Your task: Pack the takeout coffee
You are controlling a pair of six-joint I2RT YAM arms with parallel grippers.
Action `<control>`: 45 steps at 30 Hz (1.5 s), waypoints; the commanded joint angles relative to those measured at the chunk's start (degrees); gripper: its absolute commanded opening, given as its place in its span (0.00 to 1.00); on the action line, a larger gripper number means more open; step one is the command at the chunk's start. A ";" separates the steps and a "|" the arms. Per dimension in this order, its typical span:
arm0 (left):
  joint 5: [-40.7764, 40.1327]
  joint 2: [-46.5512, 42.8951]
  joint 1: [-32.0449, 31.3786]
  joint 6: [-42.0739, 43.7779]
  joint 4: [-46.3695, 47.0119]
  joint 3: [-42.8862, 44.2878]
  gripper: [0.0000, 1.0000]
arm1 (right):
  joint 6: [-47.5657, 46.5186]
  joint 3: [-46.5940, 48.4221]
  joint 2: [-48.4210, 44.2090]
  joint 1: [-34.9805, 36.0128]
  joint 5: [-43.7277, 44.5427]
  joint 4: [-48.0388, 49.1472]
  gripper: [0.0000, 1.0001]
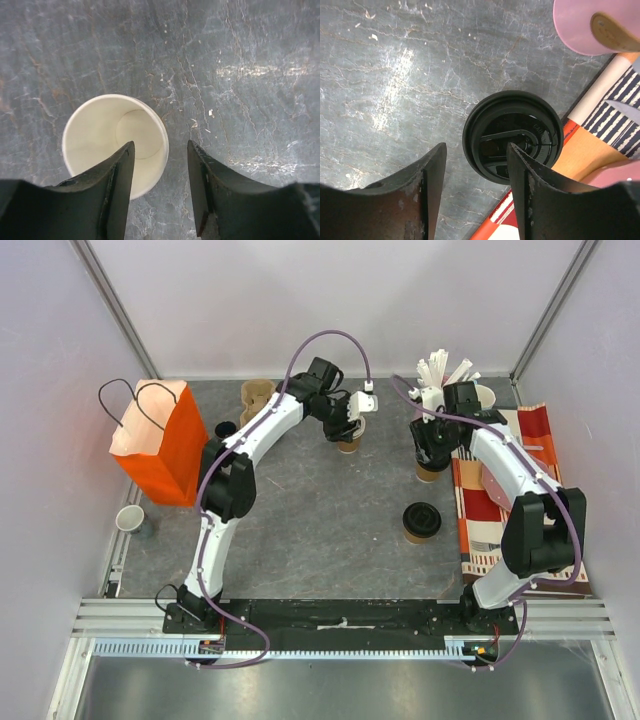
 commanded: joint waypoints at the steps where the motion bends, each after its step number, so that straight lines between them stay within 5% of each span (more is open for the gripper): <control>1: 3.05 -11.77 0.09 -7.02 4.52 -1.25 0.54 | 1.46 4.40 -2.86 0.07 -0.80 -0.21 0.61; 13: 3.22 -24.53 6.15 -26.89 4.18 -5.57 0.57 | 4.36 8.54 -8.92 0.25 -6.68 4.79 0.75; 18: 6.73 -27.61 16.25 -14.44 -0.91 -12.34 0.51 | 4.19 7.05 -11.38 1.83 -9.06 9.27 0.75; 23: -1.69 -24.72 21.62 -1.59 -2.24 -16.29 0.51 | 3.75 5.20 -11.83 4.11 -9.41 11.21 0.75; 31: -10.74 -17.17 21.71 4.20 0.49 -17.44 0.46 | 3.48 6.25 -9.10 6.22 -9.68 11.04 0.75; 45: -8.56 -9.51 20.92 2.03 2.95 -17.71 0.46 | 5.59 11.96 -4.62 9.92 -6.60 4.45 0.73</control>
